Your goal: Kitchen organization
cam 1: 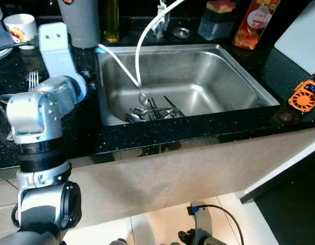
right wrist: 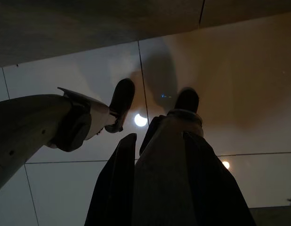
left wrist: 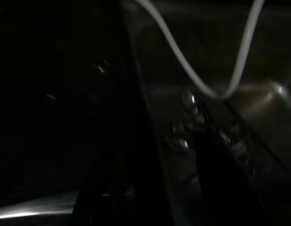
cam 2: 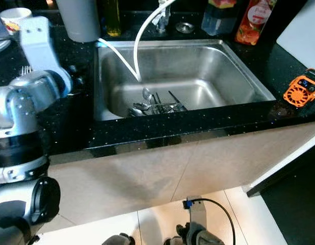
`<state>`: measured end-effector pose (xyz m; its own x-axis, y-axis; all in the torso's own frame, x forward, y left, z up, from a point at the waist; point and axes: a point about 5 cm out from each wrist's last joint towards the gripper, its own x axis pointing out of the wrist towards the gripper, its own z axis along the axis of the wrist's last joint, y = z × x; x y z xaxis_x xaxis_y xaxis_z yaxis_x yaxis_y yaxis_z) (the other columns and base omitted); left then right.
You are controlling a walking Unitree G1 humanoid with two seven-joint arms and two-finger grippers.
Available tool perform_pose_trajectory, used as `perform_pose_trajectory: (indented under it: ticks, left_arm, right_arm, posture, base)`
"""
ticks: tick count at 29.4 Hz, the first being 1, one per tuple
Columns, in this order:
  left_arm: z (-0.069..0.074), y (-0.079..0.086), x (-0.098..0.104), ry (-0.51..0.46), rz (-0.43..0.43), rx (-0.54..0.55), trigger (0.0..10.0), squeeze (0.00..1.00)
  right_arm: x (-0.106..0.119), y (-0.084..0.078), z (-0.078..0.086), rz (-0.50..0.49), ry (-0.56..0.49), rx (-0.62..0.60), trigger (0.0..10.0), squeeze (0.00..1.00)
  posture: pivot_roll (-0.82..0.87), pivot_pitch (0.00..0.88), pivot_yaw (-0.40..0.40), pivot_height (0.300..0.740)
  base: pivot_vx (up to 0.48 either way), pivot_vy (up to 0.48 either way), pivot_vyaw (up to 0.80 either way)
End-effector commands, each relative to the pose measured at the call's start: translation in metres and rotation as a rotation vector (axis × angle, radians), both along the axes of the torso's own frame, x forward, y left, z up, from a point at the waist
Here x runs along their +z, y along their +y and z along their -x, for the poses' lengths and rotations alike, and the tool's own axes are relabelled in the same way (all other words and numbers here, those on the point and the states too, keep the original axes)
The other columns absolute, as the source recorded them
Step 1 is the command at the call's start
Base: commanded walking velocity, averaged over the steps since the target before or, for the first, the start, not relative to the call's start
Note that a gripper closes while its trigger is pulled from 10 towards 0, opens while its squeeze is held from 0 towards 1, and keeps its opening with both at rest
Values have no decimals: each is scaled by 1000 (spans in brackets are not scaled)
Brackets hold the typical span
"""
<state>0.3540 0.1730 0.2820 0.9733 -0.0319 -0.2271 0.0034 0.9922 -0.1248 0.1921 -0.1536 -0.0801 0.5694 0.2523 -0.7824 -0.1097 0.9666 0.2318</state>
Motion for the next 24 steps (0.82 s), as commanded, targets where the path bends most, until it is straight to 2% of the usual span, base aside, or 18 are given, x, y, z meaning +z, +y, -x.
perform_pose_trajectory:
  ticks: [1,9,14,18,24]
  left_arm:
    - [-5,-4,-5,17,-16,-15,10000,0]
    - [-17,1,-10,46,-27,-7,10000,0]
    - [-19,3,-8,36,-30,6,10000,0]
    - [-22,12,7,-41,-63,72,10000,0]
    - [-23,17,11,-60,-59,97,10000,0]
  right_arm:
    - [-4,-4,9,4,29,-26,10000,0]
    - [-6,-6,12,6,34,-39,10000,0]
    - [-6,-6,13,7,36,-41,10000,0]
    - [-7,-7,15,10,41,-43,10000,0]
    - [-7,-7,15,14,43,-39,10000,0]
  posture:
    - [135,131,-57,740]
    - [117,139,-44,740]
    - [114,139,-41,740]
    - [114,139,-43,740]
    - [114,140,-45,740]
  base:
    - [0,0,0]
    - [0,0,0]
    - [0,0,0]
    - [0,0,0]
    - [0,0,0]
